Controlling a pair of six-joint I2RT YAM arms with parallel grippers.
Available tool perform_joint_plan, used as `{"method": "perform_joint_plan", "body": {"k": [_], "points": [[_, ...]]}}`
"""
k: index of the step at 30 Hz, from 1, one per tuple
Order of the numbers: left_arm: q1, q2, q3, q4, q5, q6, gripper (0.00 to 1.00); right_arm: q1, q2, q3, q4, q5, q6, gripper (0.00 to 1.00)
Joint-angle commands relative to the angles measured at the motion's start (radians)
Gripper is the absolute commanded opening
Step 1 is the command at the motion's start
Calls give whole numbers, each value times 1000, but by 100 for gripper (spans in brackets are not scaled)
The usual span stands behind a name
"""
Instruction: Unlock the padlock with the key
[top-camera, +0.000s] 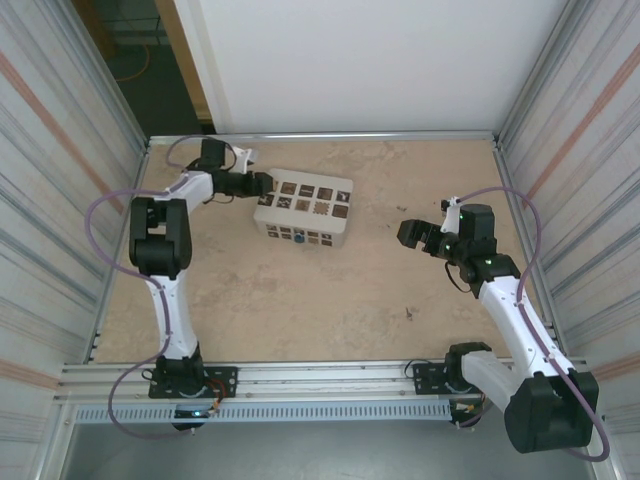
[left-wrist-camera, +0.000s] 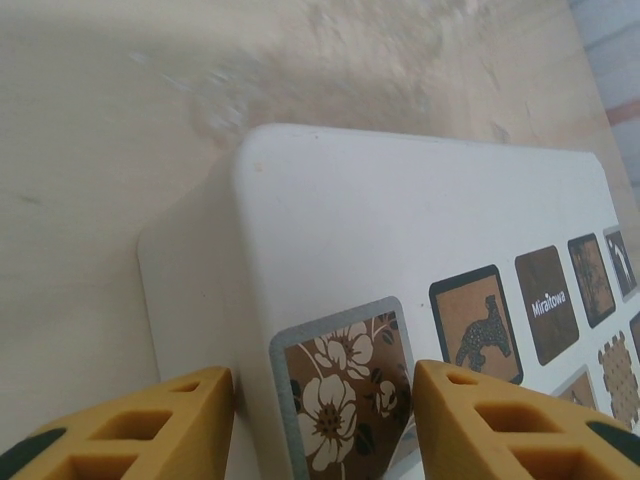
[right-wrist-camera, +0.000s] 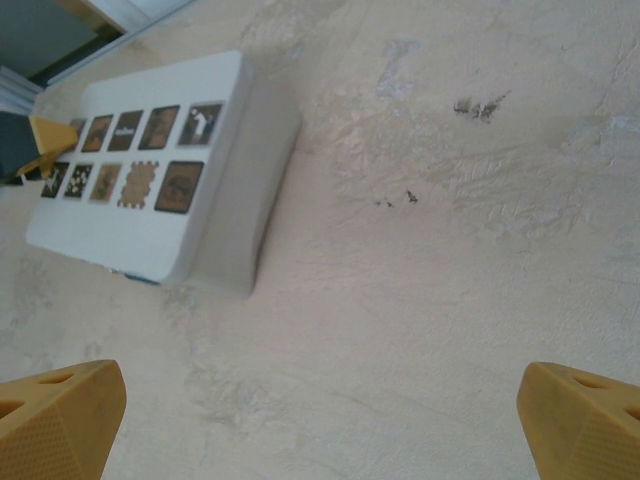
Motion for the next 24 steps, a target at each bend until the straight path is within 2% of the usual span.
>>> {"method": "perform_joint_plan", "body": {"k": [1, 8, 15, 24], "points": [[-42, -67, -73, -10, -4, -20, 50, -7, -6, 10, -18, -21, -13, 99], [-123, -73, -93, -5, -3, 15, 50, -6, 12, 18, -32, -21, 2, 99], [-162, 13, -6, -4, 15, 9, 51, -6, 49, 19, -49, -9, 41, 99], [-185, 64, 112, -2, 27, -25, 58, 12, 64, 71, -210, 73, 55, 99]]}}
